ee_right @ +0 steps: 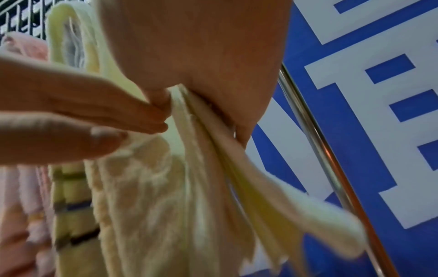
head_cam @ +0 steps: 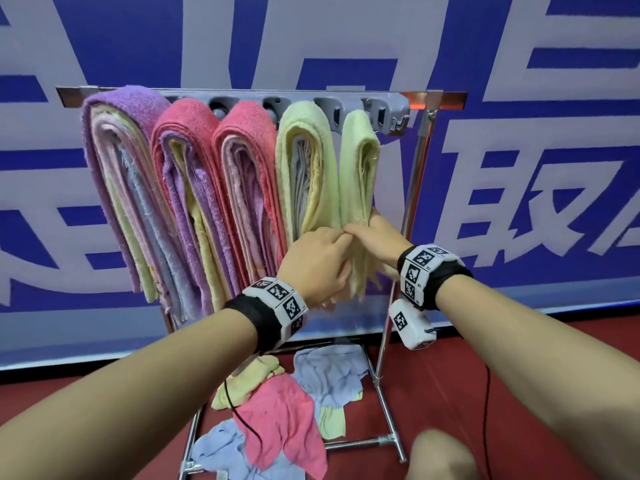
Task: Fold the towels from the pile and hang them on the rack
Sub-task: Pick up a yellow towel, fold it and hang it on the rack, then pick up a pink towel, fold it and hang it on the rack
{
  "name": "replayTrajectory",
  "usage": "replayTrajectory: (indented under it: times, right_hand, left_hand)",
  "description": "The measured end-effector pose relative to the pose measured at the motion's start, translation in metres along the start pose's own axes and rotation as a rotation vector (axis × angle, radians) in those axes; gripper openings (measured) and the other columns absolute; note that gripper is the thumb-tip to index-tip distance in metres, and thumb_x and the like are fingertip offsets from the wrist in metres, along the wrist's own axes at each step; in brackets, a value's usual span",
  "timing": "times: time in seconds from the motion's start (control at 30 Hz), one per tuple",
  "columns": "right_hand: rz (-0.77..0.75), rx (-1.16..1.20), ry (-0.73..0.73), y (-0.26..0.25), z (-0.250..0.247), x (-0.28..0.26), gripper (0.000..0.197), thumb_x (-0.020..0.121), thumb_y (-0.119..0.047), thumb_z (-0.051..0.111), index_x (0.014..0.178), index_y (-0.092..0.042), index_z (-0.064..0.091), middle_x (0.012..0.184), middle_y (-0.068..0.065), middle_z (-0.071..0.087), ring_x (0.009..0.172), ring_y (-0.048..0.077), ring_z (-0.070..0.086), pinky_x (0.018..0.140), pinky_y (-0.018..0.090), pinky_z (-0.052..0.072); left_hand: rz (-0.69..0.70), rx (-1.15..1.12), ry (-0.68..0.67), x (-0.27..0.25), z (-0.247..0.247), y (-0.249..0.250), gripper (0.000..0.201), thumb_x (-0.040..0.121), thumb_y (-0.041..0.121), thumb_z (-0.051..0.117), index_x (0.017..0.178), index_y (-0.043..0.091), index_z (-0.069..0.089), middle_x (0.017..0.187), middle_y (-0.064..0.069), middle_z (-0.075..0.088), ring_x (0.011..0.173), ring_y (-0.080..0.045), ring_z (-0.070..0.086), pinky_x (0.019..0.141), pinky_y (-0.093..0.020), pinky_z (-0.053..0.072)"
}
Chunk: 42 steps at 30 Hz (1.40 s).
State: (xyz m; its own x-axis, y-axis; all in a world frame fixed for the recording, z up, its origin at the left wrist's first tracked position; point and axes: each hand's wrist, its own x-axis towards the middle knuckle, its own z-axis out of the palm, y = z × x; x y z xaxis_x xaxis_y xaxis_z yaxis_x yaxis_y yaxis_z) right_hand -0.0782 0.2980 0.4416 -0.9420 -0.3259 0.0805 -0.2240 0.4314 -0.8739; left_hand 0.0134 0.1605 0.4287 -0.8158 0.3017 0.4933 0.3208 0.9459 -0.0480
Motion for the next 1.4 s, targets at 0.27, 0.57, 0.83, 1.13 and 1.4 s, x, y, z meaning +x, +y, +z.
replayTrajectory:
  times: [0.27, 0.57, 0.83, 1.13, 1.4]
  right_hand:
    - [0.031, -0.24, -0.166, 0.035, 0.026, -0.03, 0.055, 0.104, -0.043, 0.045, 0.154, -0.021, 0.038, 0.143, 0.009, 0.059, 0.127, 0.026, 0.058, 0.103, 0.033, 0.043]
    - [0.209, -0.502, -0.361, 0.124, 0.109, -0.059, 0.081, 0.095, -0.044, 0.068, 0.152, -0.003, 0.027, 0.151, 0.021, 0.048, 0.136, 0.036, 0.05, 0.101, 0.036, 0.043]
    - [0.131, -0.471, -0.381, 0.204, 0.22, -0.055, 0.081, 0.079, -0.059, 0.07, 0.135, -0.006, 0.045, 0.14, 0.017, 0.052, 0.129, 0.037, 0.052, 0.103, 0.044, 0.043]
    - [0.277, -0.489, -0.606, 0.345, 0.335, -0.056, 0.063, 0.096, -0.042, 0.064, 0.144, -0.005, 0.047, 0.143, 0.019, 0.054, 0.128, 0.036, 0.056, 0.101, 0.043, 0.047]
    - [0.268, -0.719, -0.781, 0.428, 0.407, -0.068, 0.083, 0.091, -0.043, 0.069, 0.156, -0.012, 0.028, 0.164, 0.018, 0.025, 0.15, 0.038, 0.029, 0.12, 0.046, 0.032]
  left_hand:
    - [0.151, 0.158, -0.127, -0.046, 0.032, -0.015, 0.055, 0.091, 0.038, 0.042, 0.131, 0.005, 0.058, 0.132, -0.011, 0.059, 0.131, -0.033, 0.048, 0.116, -0.049, 0.029]
    - [-0.06, -0.073, -0.48, -0.124, 0.078, -0.04, 0.04, 0.102, 0.033, 0.043, 0.14, 0.026, 0.052, 0.138, 0.002, 0.059, 0.125, -0.023, 0.055, 0.093, -0.041, 0.05]
    - [-0.326, -0.076, -0.373, -0.201, 0.188, -0.067, 0.067, 0.091, 0.048, 0.026, 0.136, 0.009, 0.056, 0.138, -0.015, 0.057, 0.132, -0.033, 0.05, 0.104, -0.047, 0.041]
    - [-0.645, -0.103, -0.762, -0.307, 0.34, -0.109, 0.063, 0.101, 0.04, 0.045, 0.155, 0.013, 0.026, 0.165, -0.013, 0.017, 0.153, -0.027, 0.014, 0.12, -0.046, 0.023]
    - [-0.775, -0.214, -0.832, -0.349, 0.4, -0.121, 0.068, 0.1, 0.038, 0.048, 0.157, 0.012, 0.021, 0.165, -0.012, 0.016, 0.153, -0.027, 0.012, 0.121, -0.047, 0.022]
